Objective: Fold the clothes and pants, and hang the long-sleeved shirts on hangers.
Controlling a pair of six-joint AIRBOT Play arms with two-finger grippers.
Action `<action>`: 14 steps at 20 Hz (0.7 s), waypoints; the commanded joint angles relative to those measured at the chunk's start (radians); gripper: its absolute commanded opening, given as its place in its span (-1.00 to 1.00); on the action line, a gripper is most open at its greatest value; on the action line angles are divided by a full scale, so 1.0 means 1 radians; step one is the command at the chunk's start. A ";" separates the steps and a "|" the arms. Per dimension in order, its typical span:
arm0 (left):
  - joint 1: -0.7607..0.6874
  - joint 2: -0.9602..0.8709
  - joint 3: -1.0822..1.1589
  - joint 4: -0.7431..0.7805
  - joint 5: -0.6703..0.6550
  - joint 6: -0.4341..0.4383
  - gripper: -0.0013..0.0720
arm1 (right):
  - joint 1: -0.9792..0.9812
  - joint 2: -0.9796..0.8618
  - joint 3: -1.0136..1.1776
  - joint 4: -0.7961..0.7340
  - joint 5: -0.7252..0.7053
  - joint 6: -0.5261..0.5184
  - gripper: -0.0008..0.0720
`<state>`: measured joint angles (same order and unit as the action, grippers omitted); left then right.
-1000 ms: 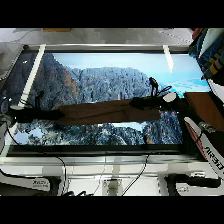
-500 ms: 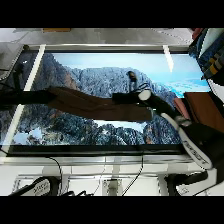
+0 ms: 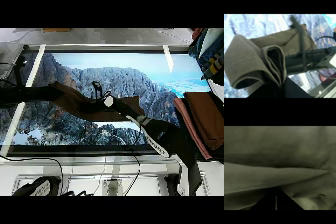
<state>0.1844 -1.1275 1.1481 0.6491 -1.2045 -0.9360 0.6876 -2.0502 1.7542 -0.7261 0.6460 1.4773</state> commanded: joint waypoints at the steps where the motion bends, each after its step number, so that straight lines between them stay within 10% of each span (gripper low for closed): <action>1: -0.117 -0.036 0.000 -0.001 0.131 -0.007 -0.91 | -0.051 -0.023 0.061 -0.100 0.159 0.029 -0.95; 13: -0.895 -0.418 0.078 -0.398 0.991 0.027 -0.90 | -0.729 0.224 0.071 -0.285 0.834 -0.019 -0.95; 14: -0.939 -0.447 0.096 -0.396 1.049 0.027 -0.57 | -0.760 0.224 0.071 -0.299 0.862 -0.025 -0.94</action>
<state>-0.6003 -1.4883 1.2030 0.2985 -0.3809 -0.9157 0.0437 -1.8526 1.8240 -0.9836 1.3499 1.4796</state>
